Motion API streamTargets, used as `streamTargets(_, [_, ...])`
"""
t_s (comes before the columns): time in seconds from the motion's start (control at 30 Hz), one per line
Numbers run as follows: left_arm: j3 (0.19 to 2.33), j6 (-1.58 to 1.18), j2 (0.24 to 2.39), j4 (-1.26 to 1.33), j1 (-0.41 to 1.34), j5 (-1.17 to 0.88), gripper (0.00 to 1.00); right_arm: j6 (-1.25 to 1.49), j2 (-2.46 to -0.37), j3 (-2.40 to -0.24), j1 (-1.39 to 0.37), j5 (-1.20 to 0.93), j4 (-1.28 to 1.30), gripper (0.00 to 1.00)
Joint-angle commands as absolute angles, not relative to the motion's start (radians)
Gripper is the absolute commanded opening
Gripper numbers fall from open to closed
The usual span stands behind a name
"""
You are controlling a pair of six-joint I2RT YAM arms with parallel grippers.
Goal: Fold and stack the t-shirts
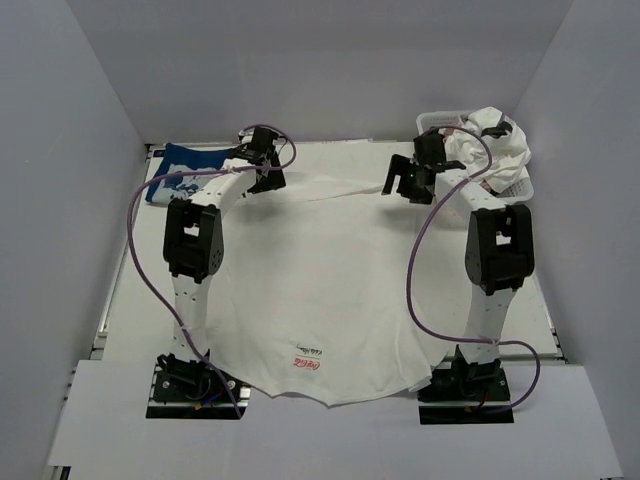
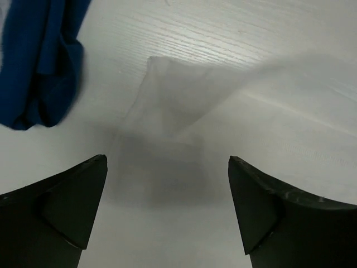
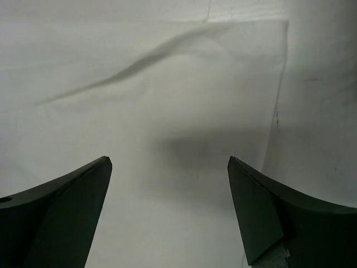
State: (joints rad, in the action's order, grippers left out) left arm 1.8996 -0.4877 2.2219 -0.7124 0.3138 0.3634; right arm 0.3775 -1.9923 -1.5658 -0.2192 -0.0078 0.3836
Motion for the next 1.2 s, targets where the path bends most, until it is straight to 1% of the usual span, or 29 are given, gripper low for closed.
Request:
streamTargets(0.0, [1.953, -0.468, 2.059, -0.752, 0.324, 0.405, 1.00, 0.370, -1.881, -1.538, -0.233, -0.107, 0.309, 0.90])
streamTargets(0.03, [1.919, -0.468, 2.034, -0.714, 0.333, 0.405, 1.00, 0.370, -1.847, -1.488, -0.236, -0.107, 0.290, 0.90])
streamTargets(0.07, [1.840, -0.468, 2.004, -0.700, 0.333, 0.393, 1.00, 0.368, -1.818, -1.448, -0.238, -0.110, 0.241, 0.90])
streamTargets(0.13, [1.748, -0.500, 1.904, -0.680, 0.333, 0.329, 1.00, 0.336, -1.795, -1.418, -0.247, -0.117, 0.230, 0.90])
streamTargets(0.17, [1.632, -0.533, 1.864, -0.670, 0.342, 0.307, 1.00, 0.319, -1.792, -1.410, -0.250, -0.124, 0.229, 0.90])
streamTargets(0.2, [1.568, -0.554, 1.779, -0.661, 0.342, 0.287, 1.00, 0.299, -1.796, -1.410, -0.268, -0.133, 0.232, 0.90])
streamTargets(0.23, [1.427, -0.572, 1.731, -0.631, 0.342, 0.250, 1.00, 0.269, -1.811, -1.420, -0.273, -0.133, 0.233, 0.90])
streamTargets(0.33, [1.205, -0.670, 1.587, -0.585, 0.342, 0.181, 1.00, 0.235, -1.857, -1.463, -0.307, -0.123, 0.262, 0.90])
streamTargets(0.37, [1.071, -0.686, 1.497, -0.550, 0.351, 0.155, 1.00, 0.210, -1.888, -1.488, -0.320, -0.112, 0.265, 0.90])
streamTargets(0.43, [0.912, -0.718, 1.416, -0.538, 0.351, 0.129, 1.00, 0.201, -1.937, -1.538, -0.330, -0.072, 0.308, 0.90])
streamTargets(0.5, [0.835, -0.751, 1.327, -0.529, 0.360, 0.114, 1.00, 0.199, -1.995, -1.583, -0.339, -0.051, 0.319, 0.90])
streamTargets(0.53, [0.783, -0.762, 1.306, -0.538, 0.360, 0.100, 1.00, 0.199, -2.008, -1.594, -0.342, -0.045, 0.324, 0.90])
streamTargets(0.63, [0.718, -0.773, 1.267, -0.538, 0.370, 0.116, 1.00, 0.228, -2.068, -1.629, -0.336, -0.041, 0.322, 0.90])
streamTargets(0.73, [0.706, -0.773, 1.311, -0.528, 0.370, 0.135, 1.00, 0.262, -2.103, -1.634, -0.333, -0.026, 0.328, 0.90])
streamTargets(0.87, [0.767, -0.756, 1.521, -0.489, 0.370, 0.135, 1.00, 0.322, -2.094, -1.542, -0.321, 0.043, 0.318, 0.90])
streamTargets(0.9, [0.788, -0.741, 1.631, -0.476, 0.370, 0.114, 1.00, 0.337, -2.092, -1.525, -0.307, 0.049, 0.316, 0.90])
streamTargets(0.97, [0.894, -0.741, 1.747, -0.497, 0.344, 0.130, 1.00, 0.385, -2.074, -1.448, -0.296, 0.075, 0.324, 0.90])
streamTargets(1.0, [1.004, -0.732, 1.802, -0.523, 0.344, 0.193, 1.00, 0.400, -2.068, -1.425, -0.279, 0.075, 0.328, 0.90])
streamTargets(1.03, [1.072, -0.732, 1.912, -0.599, 0.344, 0.243, 1.00, 0.435, -2.033, -1.349, -0.273, 0.075, 0.333, 0.90])
streamTargets(1.07, [1.144, -0.732, 1.964, -0.638, 0.344, 0.302, 1.00, 0.452, -2.017, -1.318, -0.264, 0.078, 0.330, 0.90])
streamTargets(1.1, [1.296, -0.723, 2.018, -0.673, 0.344, 0.323, 1.00, 0.465, -1.976, -1.287, -0.265, 0.080, 0.322, 0.90])
streamTargets(1.13, [1.375, -0.706, 2.066, -0.716, 0.344, 0.342, 1.00, 0.500, -1.924, -1.159, -0.273, 0.087, 0.308, 0.90])
streamTargets(1.17, [1.458, -0.660, 2.170, -0.735, 0.334, 0.363, 1.00, 0.529, -1.901, -1.114, -0.275, 0.100, 0.296, 0.90])
